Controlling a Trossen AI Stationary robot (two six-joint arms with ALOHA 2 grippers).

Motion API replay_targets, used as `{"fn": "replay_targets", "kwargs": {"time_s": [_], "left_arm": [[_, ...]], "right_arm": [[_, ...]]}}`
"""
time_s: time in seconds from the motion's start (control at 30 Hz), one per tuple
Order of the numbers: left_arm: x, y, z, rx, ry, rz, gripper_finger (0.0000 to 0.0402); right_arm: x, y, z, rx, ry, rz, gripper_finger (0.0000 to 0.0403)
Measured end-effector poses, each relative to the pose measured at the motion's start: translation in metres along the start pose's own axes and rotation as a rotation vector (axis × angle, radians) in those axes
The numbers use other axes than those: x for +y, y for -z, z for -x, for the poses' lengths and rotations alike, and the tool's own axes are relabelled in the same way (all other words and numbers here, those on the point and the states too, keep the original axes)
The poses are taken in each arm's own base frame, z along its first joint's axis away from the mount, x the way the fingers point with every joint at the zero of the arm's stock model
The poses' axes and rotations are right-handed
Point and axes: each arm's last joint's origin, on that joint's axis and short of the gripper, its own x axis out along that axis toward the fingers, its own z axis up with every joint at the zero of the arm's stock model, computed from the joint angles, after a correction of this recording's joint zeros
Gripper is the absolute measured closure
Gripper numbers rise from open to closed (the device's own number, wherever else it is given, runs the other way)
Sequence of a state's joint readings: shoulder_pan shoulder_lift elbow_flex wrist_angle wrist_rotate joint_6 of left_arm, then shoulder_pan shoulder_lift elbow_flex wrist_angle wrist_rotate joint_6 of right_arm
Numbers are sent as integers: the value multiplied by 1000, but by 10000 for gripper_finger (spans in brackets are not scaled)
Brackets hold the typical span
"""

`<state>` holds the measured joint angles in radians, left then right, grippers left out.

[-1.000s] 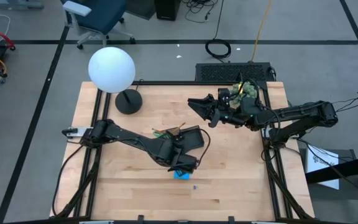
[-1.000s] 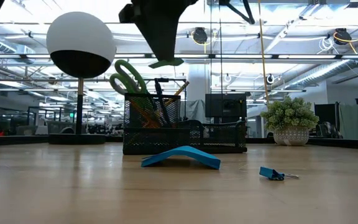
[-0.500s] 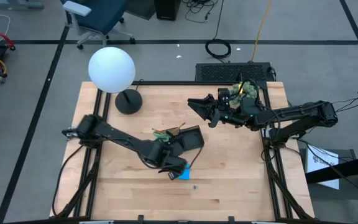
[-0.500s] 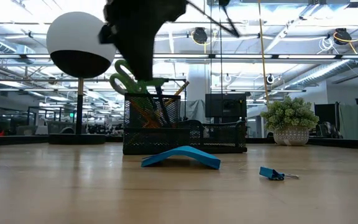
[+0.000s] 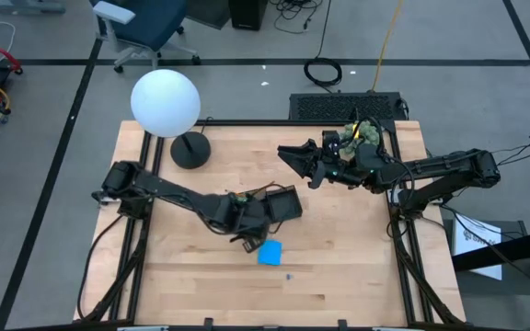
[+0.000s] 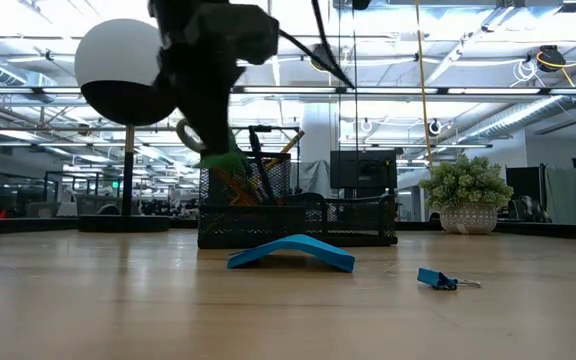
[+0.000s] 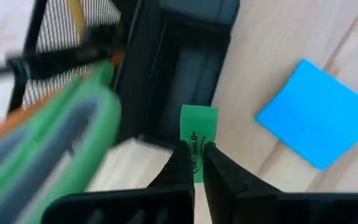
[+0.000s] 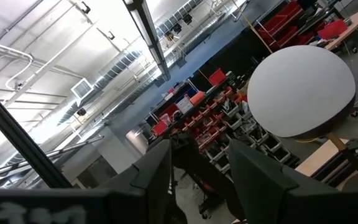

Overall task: Pick and place office supplies into organizer
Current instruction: Put the green eraser into the black desk organizer

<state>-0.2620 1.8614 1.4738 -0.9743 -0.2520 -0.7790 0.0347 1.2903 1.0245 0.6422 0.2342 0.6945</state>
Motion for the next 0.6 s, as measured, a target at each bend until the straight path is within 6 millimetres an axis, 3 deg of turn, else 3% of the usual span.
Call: {"fn": "replay_targets", "kwargs": {"time_s": [0.3, 0.6], "left_arm": [[15, -18, -6, -13, 15, -31, 395], [11, -14, -5, 39, 84, -58, 379]], "right_arm": [[0, 0, 0, 3, 3, 1, 252], [0, 0, 0, 3, 3, 1, 252]]}}
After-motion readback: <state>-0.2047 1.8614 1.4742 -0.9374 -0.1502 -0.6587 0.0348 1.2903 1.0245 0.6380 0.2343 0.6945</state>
